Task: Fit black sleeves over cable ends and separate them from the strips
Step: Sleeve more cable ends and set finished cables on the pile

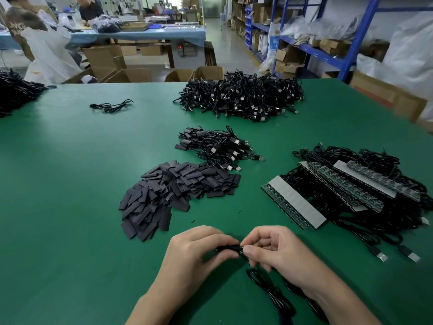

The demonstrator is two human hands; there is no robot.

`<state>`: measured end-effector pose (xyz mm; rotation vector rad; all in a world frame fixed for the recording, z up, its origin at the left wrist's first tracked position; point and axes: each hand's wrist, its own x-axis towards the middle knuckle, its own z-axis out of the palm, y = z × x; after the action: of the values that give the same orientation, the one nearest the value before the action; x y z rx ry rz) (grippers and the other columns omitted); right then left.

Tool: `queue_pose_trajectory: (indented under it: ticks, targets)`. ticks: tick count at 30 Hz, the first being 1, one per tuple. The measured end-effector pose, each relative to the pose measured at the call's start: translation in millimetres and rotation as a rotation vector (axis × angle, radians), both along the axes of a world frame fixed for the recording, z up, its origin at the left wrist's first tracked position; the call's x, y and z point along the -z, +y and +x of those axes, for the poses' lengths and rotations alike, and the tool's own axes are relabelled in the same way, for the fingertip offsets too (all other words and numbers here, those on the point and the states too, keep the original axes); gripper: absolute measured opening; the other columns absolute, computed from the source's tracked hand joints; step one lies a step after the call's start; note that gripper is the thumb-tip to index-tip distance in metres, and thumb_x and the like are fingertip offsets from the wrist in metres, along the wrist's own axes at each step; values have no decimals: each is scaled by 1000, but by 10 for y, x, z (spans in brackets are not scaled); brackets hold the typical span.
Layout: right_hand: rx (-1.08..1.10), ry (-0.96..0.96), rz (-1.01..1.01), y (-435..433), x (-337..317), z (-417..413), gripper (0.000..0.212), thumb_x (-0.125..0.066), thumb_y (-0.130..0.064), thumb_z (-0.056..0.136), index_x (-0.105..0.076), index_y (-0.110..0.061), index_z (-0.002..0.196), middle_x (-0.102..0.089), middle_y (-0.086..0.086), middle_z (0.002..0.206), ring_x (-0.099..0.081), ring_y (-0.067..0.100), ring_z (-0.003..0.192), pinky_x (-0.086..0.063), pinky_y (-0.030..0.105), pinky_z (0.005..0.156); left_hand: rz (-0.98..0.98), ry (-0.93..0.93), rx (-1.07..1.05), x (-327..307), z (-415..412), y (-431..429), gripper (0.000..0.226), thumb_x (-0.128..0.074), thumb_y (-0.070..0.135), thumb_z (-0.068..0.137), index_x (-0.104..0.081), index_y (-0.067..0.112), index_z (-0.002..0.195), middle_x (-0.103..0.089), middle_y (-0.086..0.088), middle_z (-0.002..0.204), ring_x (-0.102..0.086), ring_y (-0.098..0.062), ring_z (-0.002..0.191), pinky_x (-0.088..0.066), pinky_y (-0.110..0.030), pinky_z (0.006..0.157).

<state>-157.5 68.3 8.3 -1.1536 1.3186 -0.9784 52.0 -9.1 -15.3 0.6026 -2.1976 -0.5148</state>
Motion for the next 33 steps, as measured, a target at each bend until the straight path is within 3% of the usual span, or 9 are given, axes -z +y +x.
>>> queue_pose_trajectory:
  ticks: [7, 14, 19, 26, 33]
  targets:
    - [26, 20, -3, 4, 27, 28, 6, -75, -28, 85, -77, -25, 89, -74, 5, 72, -57, 5, 57, -44, 17, 56, -65, -10, 7, 26, 6, -19, 19, -75, 42, 94, -78, 24, 99, -71, 16, 96, -66, 1, 85, -56, -22, 73]
    - [57, 32, -27, -2, 19, 55, 12, -75, -15, 92, -77, -26, 87, -75, 6, 73, -60, 4, 60, -46, 19, 56, -64, -55, -24, 24, 34, -52, 21, -76, 44, 92, -78, 26, 100, -71, 18, 95, -66, -1, 83, -55, -25, 70]
    - [69, 50, -24, 2, 16, 83, 15, -75, -14, 93, -77, -27, 87, -74, 4, 71, -58, 4, 59, -46, 19, 57, -178, -137, -24, -11, 74, -80, 24, -73, 50, 92, -79, 28, 100, -71, 19, 93, -62, -2, 80, -53, -23, 68]
    - [33, 7, 3, 2, -27, 48, 8, -73, -19, 95, -76, -24, 89, -76, 9, 77, -52, 14, 57, -47, 23, 61, -98, 5, -32, 2, 30, -53, 20, -78, 42, 91, -80, 22, 97, -73, 16, 94, -67, -3, 81, -56, -27, 68]
    - [-4, 68, 3, 15, -22, 31, 11, -71, -22, 97, -76, -25, 87, -68, -1, 66, -52, 9, 56, -43, 18, 56, -56, 33, -1, 32, 16, -30, 20, -80, 38, 90, -79, 20, 97, -73, 14, 94, -68, -5, 82, -57, -29, 68]
